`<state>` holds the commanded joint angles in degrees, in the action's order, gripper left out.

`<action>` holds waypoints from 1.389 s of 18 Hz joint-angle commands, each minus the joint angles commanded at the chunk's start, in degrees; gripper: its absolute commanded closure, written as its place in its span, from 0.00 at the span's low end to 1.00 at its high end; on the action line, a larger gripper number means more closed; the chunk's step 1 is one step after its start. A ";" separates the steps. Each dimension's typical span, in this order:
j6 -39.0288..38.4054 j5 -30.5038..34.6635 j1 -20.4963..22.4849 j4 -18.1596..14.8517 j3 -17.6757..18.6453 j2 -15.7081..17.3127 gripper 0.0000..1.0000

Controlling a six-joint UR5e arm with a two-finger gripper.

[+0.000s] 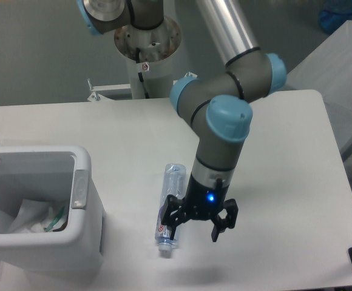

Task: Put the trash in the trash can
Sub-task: 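Move the gripper to the clear water bottle and lower it, then rotate the gripper and align it around the bottle's cap end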

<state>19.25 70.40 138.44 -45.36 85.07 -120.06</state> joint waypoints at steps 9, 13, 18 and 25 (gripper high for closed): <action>-2.81 9.05 -5.10 0.18 0.53 -3.95 0.01; -2.81 9.23 -5.20 0.36 0.09 -6.15 0.02; -1.59 11.07 -5.20 0.44 -0.70 -8.52 0.04; -1.58 11.87 -5.37 0.36 -1.67 -9.93 0.11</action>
<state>17.67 82.27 133.07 -45.00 83.41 -129.99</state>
